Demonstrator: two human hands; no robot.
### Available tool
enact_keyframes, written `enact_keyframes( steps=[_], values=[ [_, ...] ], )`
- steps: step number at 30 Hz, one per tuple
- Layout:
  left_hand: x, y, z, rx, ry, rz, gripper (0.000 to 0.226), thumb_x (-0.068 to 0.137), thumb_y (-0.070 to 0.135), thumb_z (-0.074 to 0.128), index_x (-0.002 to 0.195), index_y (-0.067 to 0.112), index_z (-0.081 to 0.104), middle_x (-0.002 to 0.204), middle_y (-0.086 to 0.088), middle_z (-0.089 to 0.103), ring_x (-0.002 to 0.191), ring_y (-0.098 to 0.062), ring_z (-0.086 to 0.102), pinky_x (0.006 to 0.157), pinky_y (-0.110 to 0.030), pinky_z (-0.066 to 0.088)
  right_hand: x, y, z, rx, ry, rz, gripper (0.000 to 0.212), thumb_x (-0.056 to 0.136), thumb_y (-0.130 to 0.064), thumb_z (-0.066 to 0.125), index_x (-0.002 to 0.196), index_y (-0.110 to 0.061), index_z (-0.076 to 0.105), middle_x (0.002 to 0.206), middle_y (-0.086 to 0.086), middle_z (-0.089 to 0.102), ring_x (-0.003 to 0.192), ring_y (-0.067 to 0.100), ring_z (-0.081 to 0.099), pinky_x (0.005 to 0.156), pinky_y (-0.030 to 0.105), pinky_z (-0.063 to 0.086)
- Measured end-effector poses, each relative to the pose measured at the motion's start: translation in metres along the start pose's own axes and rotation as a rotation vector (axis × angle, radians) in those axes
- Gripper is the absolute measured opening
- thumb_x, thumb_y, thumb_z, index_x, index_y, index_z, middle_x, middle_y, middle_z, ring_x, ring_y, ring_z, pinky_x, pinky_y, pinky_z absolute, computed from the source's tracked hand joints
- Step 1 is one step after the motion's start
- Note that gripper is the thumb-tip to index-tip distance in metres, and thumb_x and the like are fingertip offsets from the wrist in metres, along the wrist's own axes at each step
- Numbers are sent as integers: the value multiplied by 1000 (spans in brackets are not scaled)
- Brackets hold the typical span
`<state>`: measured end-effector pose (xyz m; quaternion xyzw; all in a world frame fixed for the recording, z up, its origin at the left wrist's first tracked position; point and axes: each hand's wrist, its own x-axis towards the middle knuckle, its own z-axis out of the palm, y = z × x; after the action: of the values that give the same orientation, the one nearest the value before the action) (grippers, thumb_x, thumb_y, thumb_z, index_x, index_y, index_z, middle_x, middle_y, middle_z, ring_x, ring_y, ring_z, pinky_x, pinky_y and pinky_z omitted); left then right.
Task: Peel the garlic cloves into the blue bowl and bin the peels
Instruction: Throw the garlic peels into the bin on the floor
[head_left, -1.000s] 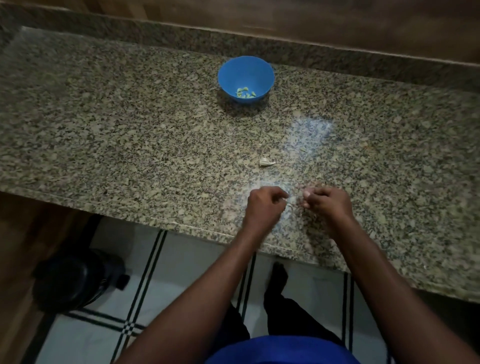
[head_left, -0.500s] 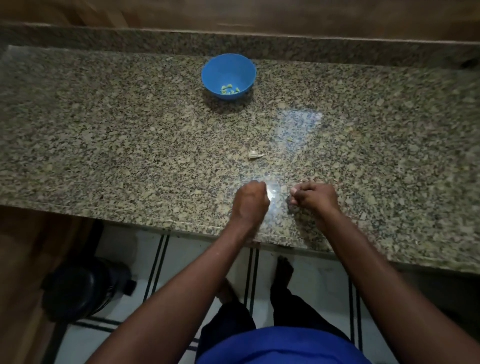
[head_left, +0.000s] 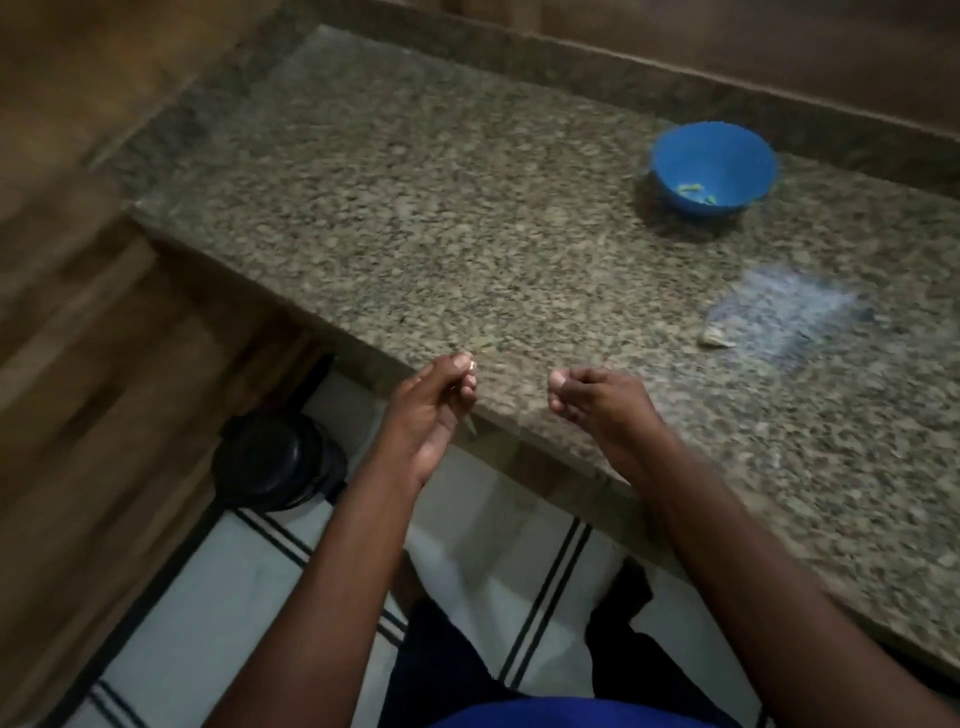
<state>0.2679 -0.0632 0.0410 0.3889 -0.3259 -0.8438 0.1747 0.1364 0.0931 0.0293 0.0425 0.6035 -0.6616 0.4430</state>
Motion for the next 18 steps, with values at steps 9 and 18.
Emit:
enact_keyframes(
  steps=[9, 18],
  values=[
    [2, 150, -218, -429, 16, 86, 7, 85, 5, 61, 82, 8, 67, 73, -1, 62, 62, -4, 59, 53, -12, 47, 33, 69, 287, -194, -197, 42, 8, 94, 1, 64, 90, -4, 68, 74, 7, 63, 61, 10, 60, 59, 16, 52],
    [25, 230, -404, -601, 61, 159, 46, 43, 8, 103, 78, 5, 74, 75, -6, 65, 65, -9, 63, 54, -17, 50, 84, 134, 490, -224, -353, 108, 10, 94, 1, 63, 104, 1, 66, 81, 9, 63, 62, 9, 65, 65, 18, 56]
  ],
)
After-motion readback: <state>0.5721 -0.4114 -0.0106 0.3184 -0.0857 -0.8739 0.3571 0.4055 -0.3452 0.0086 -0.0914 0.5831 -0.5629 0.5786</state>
